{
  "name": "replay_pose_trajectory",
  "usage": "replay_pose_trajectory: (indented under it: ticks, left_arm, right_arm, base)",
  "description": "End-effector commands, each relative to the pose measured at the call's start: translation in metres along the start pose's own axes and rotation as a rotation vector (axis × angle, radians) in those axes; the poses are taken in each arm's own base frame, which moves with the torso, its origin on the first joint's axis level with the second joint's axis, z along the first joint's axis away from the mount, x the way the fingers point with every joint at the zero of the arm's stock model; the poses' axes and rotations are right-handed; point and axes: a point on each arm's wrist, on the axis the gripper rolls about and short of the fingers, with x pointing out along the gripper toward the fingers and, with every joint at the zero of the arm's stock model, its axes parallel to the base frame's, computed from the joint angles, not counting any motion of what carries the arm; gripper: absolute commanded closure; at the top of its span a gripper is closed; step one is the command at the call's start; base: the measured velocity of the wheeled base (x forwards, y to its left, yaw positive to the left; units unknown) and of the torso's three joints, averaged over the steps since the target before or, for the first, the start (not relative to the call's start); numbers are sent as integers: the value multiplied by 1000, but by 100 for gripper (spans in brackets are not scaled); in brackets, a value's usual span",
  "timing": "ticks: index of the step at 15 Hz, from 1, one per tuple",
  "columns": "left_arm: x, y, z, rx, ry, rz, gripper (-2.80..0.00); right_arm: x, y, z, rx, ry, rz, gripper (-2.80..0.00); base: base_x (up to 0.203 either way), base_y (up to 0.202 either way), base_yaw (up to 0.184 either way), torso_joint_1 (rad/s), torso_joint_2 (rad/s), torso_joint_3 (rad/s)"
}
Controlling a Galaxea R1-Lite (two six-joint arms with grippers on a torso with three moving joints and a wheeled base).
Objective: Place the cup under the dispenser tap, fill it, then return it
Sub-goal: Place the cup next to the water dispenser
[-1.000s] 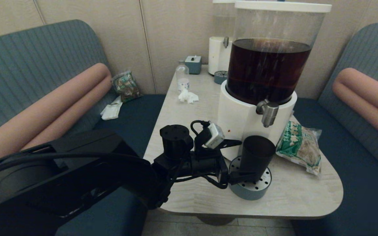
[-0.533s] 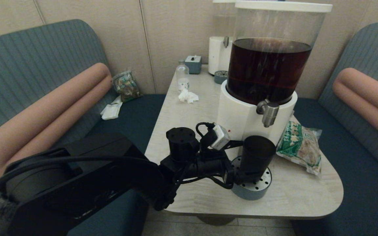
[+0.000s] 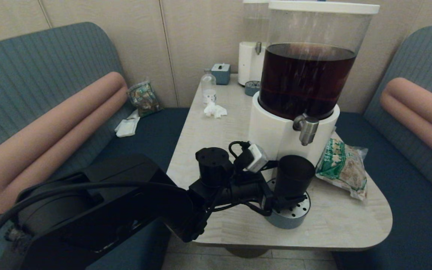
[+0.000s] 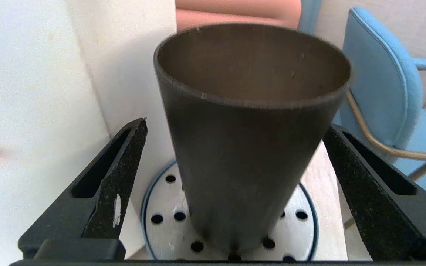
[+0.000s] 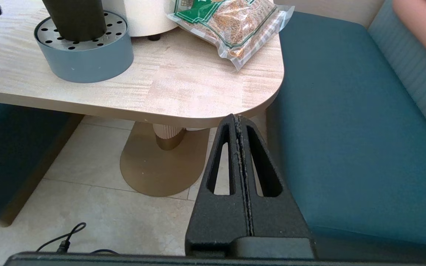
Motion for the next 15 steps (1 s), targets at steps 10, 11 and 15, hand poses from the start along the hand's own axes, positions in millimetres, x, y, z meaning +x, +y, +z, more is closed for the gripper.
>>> replay_pose_trajectory:
  ticks: [10, 11, 15]
  left_arm:
    - [6, -6, -3, -17, -27, 24, 0]
    - [7, -6, -3, -17, -27, 22, 0]
    - [2, -10, 4, -22, -48, 20, 0]
  right_arm:
    - [0, 0, 0, -1, 1, 1, 0]
    - [0, 0, 0, -1, 1, 1, 0]
    - [0, 0, 0, -1, 1, 1, 0]
  base:
    - [0, 0, 0, 0, 0, 0]
    - [0, 0, 0, 0, 0, 0]
    - [0, 0, 0, 0, 0, 0]
